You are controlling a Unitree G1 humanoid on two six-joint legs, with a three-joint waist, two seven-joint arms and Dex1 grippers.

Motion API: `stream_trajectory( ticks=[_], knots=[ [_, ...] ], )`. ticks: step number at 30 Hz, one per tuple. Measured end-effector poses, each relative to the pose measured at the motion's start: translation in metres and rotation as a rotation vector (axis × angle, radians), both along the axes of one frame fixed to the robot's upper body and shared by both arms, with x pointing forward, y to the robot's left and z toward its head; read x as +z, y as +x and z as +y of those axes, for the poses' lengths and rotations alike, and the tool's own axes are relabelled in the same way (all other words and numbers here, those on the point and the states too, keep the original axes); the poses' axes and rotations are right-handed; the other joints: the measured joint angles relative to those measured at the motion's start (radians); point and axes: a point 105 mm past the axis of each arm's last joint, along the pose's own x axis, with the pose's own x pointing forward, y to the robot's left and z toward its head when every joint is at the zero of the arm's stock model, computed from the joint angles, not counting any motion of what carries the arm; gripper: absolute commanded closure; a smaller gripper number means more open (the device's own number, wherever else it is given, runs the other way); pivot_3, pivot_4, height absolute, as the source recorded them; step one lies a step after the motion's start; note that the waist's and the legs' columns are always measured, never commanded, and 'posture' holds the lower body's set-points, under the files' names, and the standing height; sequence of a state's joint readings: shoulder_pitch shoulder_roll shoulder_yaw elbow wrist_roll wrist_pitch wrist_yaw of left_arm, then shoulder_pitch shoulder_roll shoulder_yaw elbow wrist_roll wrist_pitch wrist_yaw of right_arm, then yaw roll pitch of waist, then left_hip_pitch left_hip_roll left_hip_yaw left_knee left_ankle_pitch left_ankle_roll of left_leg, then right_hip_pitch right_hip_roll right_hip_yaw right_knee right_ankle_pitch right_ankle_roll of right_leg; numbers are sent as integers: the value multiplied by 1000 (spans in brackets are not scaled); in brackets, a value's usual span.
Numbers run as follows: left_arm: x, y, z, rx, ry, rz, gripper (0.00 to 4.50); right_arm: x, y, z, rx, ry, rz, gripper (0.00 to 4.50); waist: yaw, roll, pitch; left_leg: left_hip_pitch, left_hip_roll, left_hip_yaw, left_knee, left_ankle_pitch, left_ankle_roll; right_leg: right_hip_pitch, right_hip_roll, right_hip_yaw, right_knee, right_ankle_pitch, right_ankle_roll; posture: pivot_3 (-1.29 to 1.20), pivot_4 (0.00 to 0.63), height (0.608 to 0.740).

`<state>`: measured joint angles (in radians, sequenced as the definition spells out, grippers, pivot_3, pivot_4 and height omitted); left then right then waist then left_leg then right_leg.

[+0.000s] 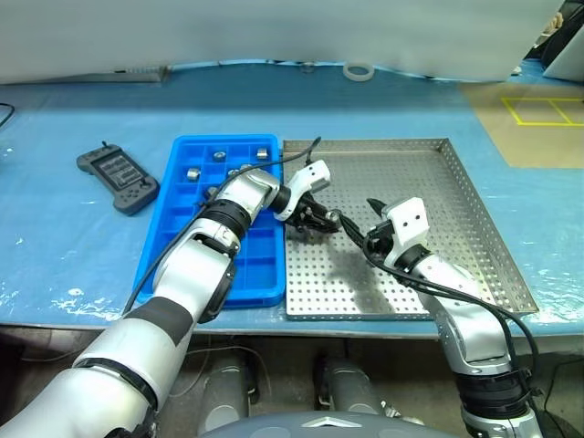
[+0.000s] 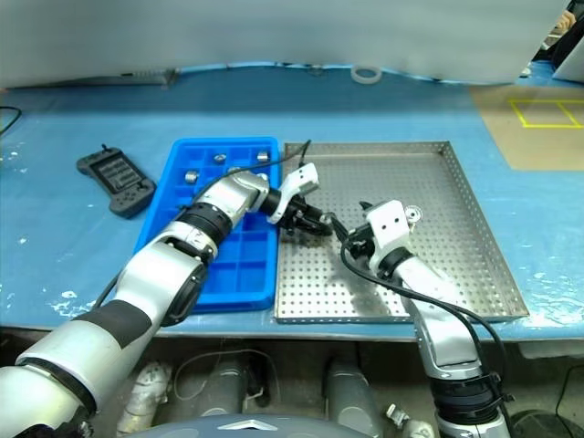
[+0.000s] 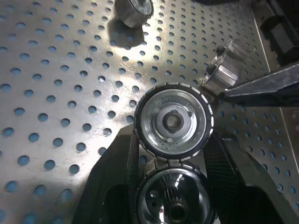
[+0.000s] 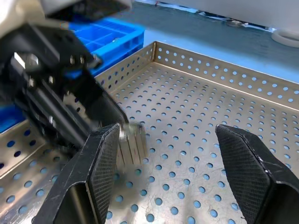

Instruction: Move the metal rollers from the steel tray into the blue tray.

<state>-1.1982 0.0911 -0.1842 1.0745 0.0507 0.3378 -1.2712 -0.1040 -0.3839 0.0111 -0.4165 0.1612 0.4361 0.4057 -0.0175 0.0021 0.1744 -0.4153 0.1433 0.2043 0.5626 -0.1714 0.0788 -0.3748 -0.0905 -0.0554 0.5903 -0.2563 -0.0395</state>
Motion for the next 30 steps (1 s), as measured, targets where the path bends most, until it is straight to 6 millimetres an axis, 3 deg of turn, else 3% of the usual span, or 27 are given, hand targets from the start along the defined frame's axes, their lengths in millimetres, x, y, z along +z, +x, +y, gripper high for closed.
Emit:
stream_trajectory(
  ticks=[8, 13, 17, 24, 30],
  knots=[
    [1, 6, 21, 100, -100, 79, 2844, 25, -4, -3, 109, -101, -58, 1022, 5, 0, 0, 2, 0, 0, 0, 0, 0, 3, 0, 0, -1, 0, 0, -302, 150, 740],
    [24, -9, 17, 18, -245, 158, 2844, 11, -20, 9, 294, -406, -58, 1022, 7, 0, 0, 1, 0, 0, 1, 0, 1, 3, -1, -1, -1, 0, 0, -291, 150, 740],
    [40, -14, 7, -19, -323, 149, 2844, 7, -21, 15, 349, -473, -68, 1022, 5, 0, 0, 1, 0, 0, 2, -1, 1, 3, -1, -1, 0, 0, 0, -287, 150, 740],
    [54, 17, -13, 291, -558, 254, 2844, 18, -11, 21, 298, -432, -121, 1022, 5, 0, 0, 1, 0, 0, 5, -2, 3, 4, -1, -1, 0, 0, 0, -293, 150, 740],
    [66, 54, -5, 673, -850, 374, 2844, 30, 0, 16, 139, -122, -94, 1022, 3, 1, 0, -2, 0, 0, 7, -2, 4, 2, -1, -1, 1, 0, 0, -299, 150, 740]
  ],
)
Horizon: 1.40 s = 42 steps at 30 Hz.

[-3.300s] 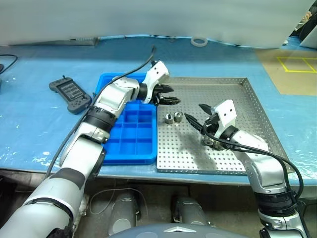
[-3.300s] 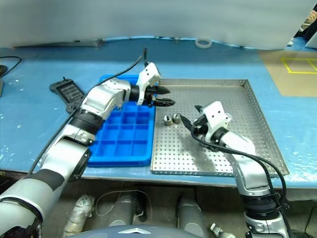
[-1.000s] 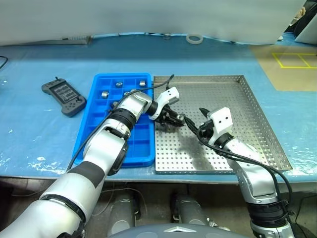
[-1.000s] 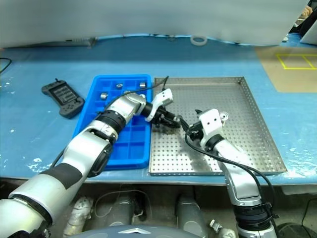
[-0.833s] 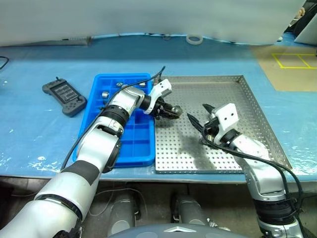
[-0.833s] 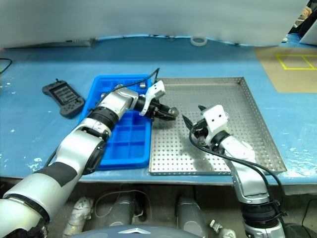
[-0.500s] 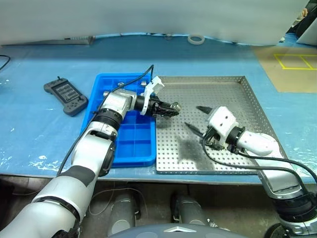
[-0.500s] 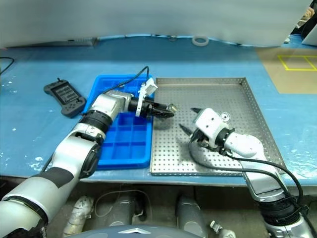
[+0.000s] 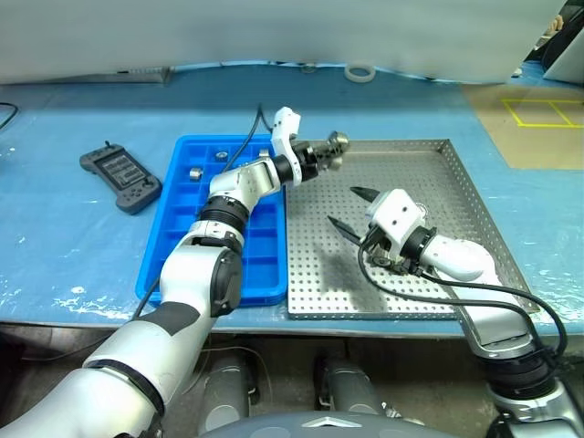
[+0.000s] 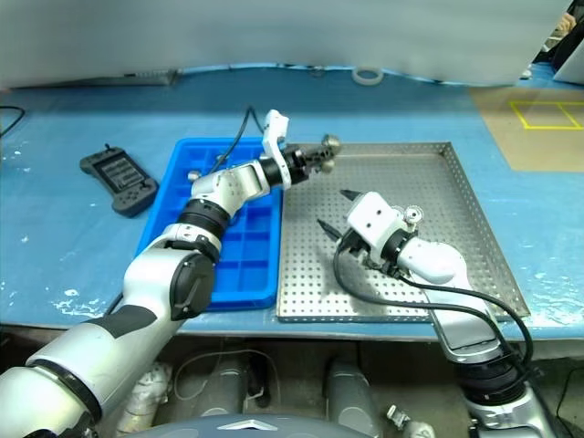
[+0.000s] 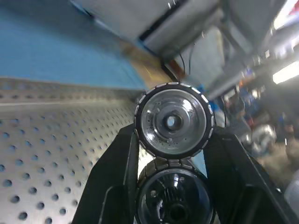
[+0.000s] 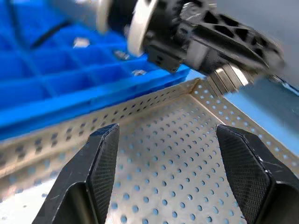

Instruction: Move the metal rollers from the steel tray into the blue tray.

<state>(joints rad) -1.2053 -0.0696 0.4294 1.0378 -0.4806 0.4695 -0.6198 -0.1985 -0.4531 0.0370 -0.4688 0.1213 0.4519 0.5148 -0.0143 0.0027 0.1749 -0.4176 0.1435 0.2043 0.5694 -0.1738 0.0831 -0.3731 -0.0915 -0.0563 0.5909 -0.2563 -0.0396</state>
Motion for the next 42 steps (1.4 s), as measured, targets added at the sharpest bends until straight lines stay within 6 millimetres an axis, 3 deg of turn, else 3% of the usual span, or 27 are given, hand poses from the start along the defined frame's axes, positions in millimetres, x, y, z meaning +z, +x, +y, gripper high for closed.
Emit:
stream_trajectory(
  ticks=[3, 9, 16, 27, 36, 42],
  knots=[
    [3, 0, -2, 12, -97, 67, 2844, 4, 8, -9, -100, 82, -5, 1022, 2, 0, 0, -1, 0, 0, 1, 0, 1, -1, 0, 0, 1, 0, 0, -299, 150, 740],
    [-1, -7, -11, -52, -164, 182, 2844, 8, 15, 1, -152, 184, -12, 1022, 1, 0, 0, -1, 0, 0, 2, -1, 1, -1, 0, 0, 1, 0, 0, -299, 150, 740],
    [-17, -26, -17, -194, -117, 252, 2844, 14, 27, 3, -230, 228, -57, 1022, 2, 0, 0, -1, 0, 0, 2, 0, 1, -1, 0, 0, 1, 0, 0, -306, 150, 740],
    [-19, -25, -16, -181, -118, 274, 2844, 17, 32, 3, -269, 234, -87, 1022, 1, 0, 0, -1, 0, 0, 2, 0, 1, 0, 0, 0, 1, 0, 0, -313, 150, 740],
    [-14, -26, -18, -187, -143, 264, 2844, 18, 34, 4, -277, 242, -93, 1022, 0, 0, 0, -1, 0, 0, 2, 0, 1, -1, 0, 0, 2, 0, 0, -321, 150, 740],
    [7, -37, -23, -258, -150, 142, 2844, 21, 39, 7, -287, 258, -98, 1022, -1, 1, 0, -1, 0, 0, 3, 0, 1, 0, 0, 0, 1, 0, 0, -321, 150, 740]
  ],
)
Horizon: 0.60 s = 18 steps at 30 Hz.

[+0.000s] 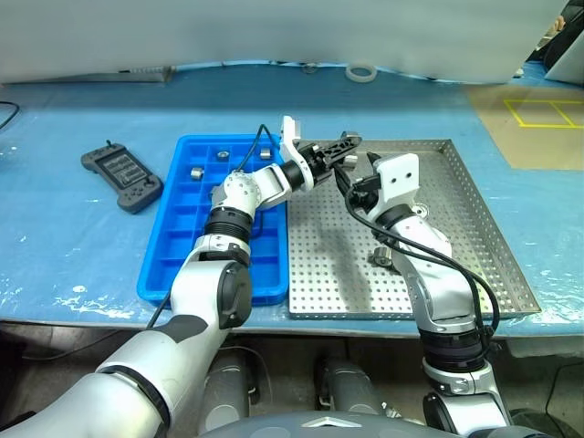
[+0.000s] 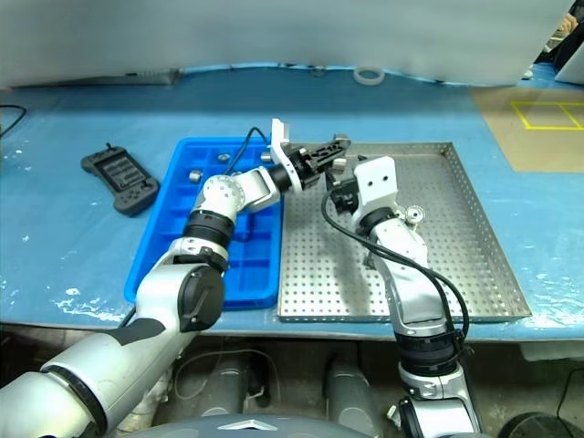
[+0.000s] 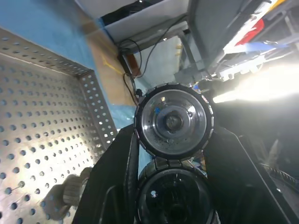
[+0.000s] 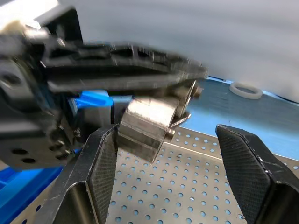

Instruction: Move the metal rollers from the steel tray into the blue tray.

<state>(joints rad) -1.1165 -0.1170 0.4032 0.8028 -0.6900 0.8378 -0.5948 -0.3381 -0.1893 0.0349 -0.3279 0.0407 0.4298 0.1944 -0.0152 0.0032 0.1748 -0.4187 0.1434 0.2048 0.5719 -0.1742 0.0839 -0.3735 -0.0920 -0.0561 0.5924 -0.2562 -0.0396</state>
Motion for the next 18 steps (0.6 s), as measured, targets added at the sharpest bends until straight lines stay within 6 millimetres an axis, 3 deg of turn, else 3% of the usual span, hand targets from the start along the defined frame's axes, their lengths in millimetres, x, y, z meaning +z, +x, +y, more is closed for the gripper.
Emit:
stream_trajectory(
  ticks=[4, 11, 18],
  knots=[
    [2, -2, 2, 0, -20, -13, 2844, 2, 0, 2, 8, -1, -11, 1022, -1, 0, 0, 0, 0, 0, 0, 0, 0, 0, 0, 0, 1, 0, 0, -320, 150, 740],
    [2, -1, 3, 3, -24, -13, 2844, 1, -2, 11, 40, 1, -12, 3224, 0, 0, 0, 0, 0, 0, 1, 0, 0, 0, 0, 0, 0, 0, 0, -322, 150, 740],
    [3, -2, 3, 1, -38, -10, 2844, 3, -2, 10, 39, 3, -25, 3306, -1, 0, 0, 0, 0, 0, 1, 0, 0, 0, 0, 0, 1, 0, 0, -324, 150, 740]
  ],
)
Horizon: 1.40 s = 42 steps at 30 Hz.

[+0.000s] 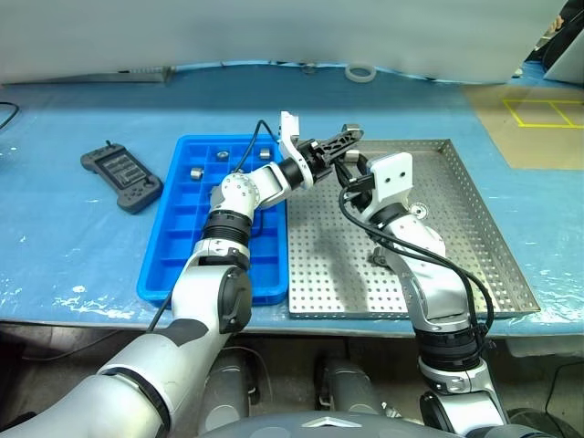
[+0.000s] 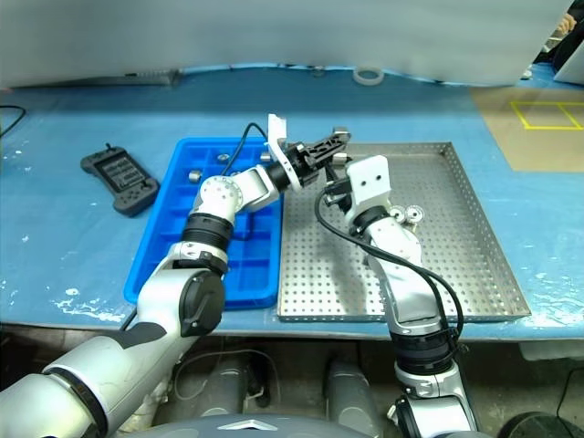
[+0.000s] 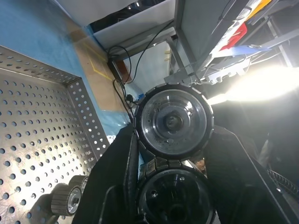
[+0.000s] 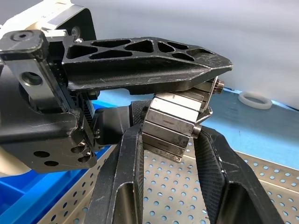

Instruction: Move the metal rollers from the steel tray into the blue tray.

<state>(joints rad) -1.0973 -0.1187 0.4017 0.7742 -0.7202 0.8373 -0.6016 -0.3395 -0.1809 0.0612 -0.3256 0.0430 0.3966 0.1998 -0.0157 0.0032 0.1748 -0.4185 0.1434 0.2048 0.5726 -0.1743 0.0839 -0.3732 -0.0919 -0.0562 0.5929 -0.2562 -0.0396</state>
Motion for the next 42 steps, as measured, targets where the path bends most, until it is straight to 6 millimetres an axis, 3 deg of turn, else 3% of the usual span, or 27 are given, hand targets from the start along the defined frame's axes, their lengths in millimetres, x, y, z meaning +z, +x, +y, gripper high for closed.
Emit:
stream_trajectory(
  ticks=[7, 19, 20, 21, 23, 25, 27, 29, 42],
  knots=[
    [-1, 1, 0, 9, 6, 1, 2844, -2, 1, -1, -1, -14, -3, 3306, 1, 0, 0, 0, 0, 0, 0, 0, 0, 0, 0, 0, 0, 0, 0, -312, 150, 740],
    [-13, 3, 1, -44, 133, -21, 2844, -18, -3, -26, 7, -293, -31, 3306, 1, 0, 0, 0, 0, 0, 2, 0, 1, 1, 0, 0, 1, 0, 1, -292, 150, 740],
    [-11, 8, 8, -23, 151, -34, 2844, -18, -3, -31, -3, -307, -34, 3306, 0, 0, 0, 1, 0, 0, 2, 0, 1, 1, 0, 0, 1, 0, 1, -292, 150, 740],
    [-6, 21, 30, 62, 178, -62, 2844, -19, -5, -36, -11, -321, -35, 3306, -6, 0, 0, 2, 1, 0, 2, 0, 0, 1, 1, 1, 2, 0, 1, -292, 150, 740],
    [12, 47, 95, 271, 200, -120, 2844, -34, -9, -57, -58, -347, 22, 3306, -23, 0, 0, 3, 1, 0, 0, 0, 0, 0, 2, 2, 2, 1, 1, -279, 150, 740],
    [30, 56, 126, 383, 197, -171, 2844, -42, -12, -67, -74, -385, 51, 3306, -20, 0, 1, 3, 1, 0, -1, 1, -2, 1, 2, 1, 2, 0, 1, -279, 150, 740],
    [37, 58, 125, 393, 192, -197, 2844, -42, -13, -59, -32, -419, 35, 3306, 3, 1, 0, 4, 1, 0, 0, 0, -1, 4, 1, 0, 0, 0, 1, -273, 150, 740],
    [31, 57, 120, 373, 190, -183, 2844, -43, -16, -48, 19, -436, 21, 3306, 13, 1, 1, 3, 0, 0, 2, -1, 2, 5, 0, 0, -1, 0, 1, -267, 150, 740],
    [12, 52, 103, 312, 188, -135, 2844, -33, -9, -38, 32, -389, -13, 3306, 6, 1, 1, 0, -2, 0, 5, -2, 4, 2, -3, 1, 1, 1, 0, -253, 150, 740]
  ],
)
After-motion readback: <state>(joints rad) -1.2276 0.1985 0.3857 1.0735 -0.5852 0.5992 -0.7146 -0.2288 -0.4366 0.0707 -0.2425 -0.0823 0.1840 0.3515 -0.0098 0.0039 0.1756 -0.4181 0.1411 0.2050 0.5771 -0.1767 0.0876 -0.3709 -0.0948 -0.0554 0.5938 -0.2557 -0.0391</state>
